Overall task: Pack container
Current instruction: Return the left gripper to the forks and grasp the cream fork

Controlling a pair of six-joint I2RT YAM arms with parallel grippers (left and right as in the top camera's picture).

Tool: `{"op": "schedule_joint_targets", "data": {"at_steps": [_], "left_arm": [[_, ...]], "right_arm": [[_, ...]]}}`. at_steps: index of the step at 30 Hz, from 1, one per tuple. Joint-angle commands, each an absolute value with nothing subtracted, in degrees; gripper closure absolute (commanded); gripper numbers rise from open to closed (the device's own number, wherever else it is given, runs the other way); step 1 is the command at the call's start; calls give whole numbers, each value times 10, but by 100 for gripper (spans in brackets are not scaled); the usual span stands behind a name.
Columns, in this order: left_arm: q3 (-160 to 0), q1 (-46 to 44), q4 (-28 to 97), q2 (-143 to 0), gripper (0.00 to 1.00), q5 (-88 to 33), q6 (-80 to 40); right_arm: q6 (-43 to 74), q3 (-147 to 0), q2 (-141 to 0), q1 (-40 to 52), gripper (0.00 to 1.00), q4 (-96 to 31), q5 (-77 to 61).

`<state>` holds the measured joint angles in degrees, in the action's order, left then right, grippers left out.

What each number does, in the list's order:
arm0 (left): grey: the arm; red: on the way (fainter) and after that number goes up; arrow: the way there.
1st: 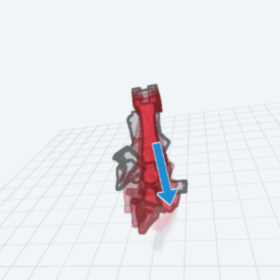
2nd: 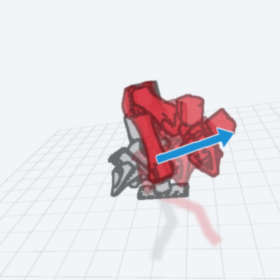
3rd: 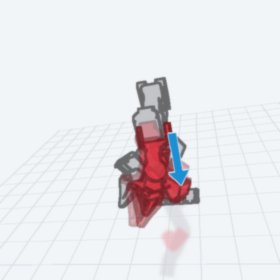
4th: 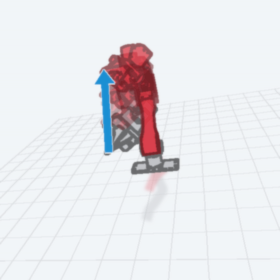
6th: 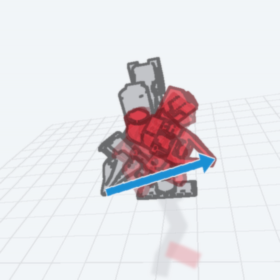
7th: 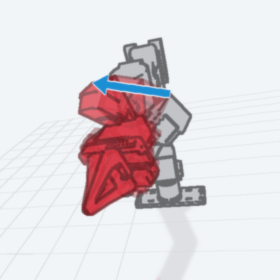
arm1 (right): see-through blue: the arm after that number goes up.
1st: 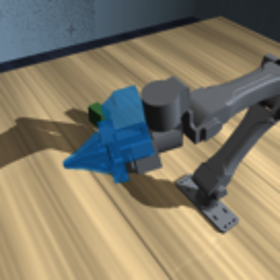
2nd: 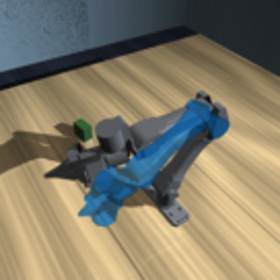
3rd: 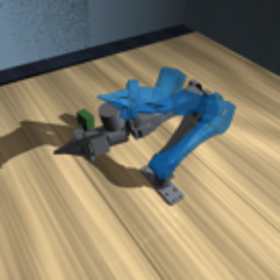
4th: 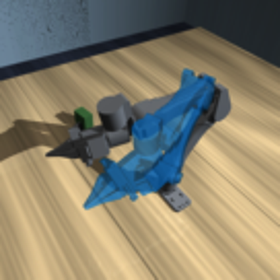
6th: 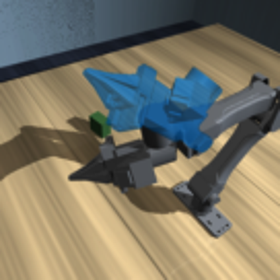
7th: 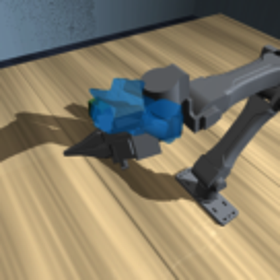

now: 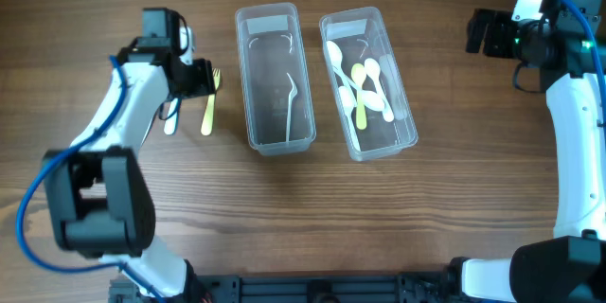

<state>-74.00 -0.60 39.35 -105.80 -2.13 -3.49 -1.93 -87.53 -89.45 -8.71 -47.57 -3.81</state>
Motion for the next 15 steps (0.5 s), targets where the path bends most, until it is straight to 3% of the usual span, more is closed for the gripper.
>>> {"op": "schedule_joint_targets", "data": {"at_steps": [1,9,15], "left_arm": [[-733,-9,374,-1101,35,-15,0],[-733,-9,358,-1143,43,-35,62],[-733,-12,343,-1149,43,-53,73]], "right_arm": [[-15,-881,-894,-85,0,-474,-34],[-14,-881,-895,-85,0,-474,-34],[-15,-881,-894,-85,1,-474,-34]]}}
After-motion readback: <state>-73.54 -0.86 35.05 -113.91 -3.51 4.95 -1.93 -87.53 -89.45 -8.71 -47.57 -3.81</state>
